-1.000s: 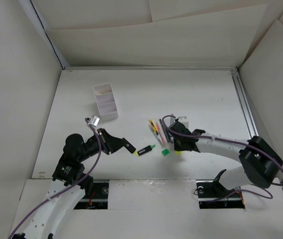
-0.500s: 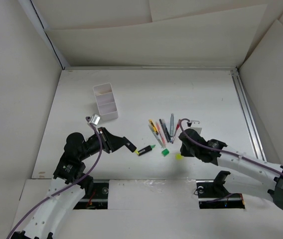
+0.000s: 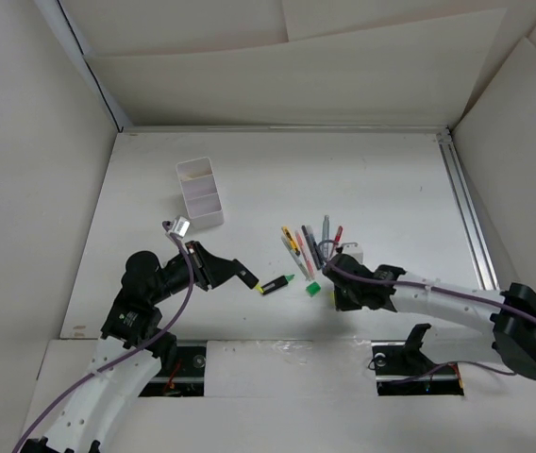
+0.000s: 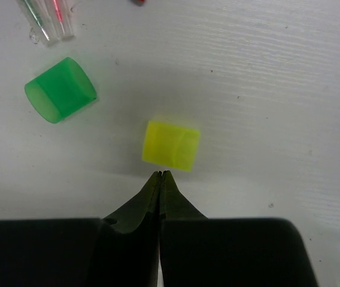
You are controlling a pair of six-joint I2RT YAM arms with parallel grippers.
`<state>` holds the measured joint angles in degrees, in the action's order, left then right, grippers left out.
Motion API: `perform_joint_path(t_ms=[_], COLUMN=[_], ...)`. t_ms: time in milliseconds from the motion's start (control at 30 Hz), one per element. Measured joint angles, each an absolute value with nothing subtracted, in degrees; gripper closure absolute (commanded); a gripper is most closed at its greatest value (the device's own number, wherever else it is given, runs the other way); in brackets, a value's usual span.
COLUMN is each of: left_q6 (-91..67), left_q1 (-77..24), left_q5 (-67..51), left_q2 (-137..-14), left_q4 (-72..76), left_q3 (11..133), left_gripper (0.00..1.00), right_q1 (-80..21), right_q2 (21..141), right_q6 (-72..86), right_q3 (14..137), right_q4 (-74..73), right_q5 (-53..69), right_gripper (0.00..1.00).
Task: Sort the stationery into containers
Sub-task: Move the pen cap to the center of the board.
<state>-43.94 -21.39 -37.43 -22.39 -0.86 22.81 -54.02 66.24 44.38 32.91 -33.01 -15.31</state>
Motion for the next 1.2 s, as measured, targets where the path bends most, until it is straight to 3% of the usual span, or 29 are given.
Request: perform_joint_path(t_ms=[300, 833, 1200], left_q6=[-43.97, -43.99, -44.38], left_q1=[-21.39, -21.39, -21.39], left_q5=[-37.41, -37.39, -37.41], left_q2=[-22.39, -22.39, -22.37], left_q4=[-0.86, -0.62, -0.56], left_q3=[22.79, 22.2, 22.09], left_gripper=[1.0, 1.0, 1.0], right_q1=[-54.11, -53.36, -46.28], right_q2=[75.29, 77.23, 77.23], right_q6=[42.41, 43.55, 43.42], right_q3=[35.75, 37.04, 37.04], right_q4=[-26.09, -27.53, -27.62], right_q5=[-14.2, -23.24, -26.02], right_gripper=[1.0, 1.0, 1.0])
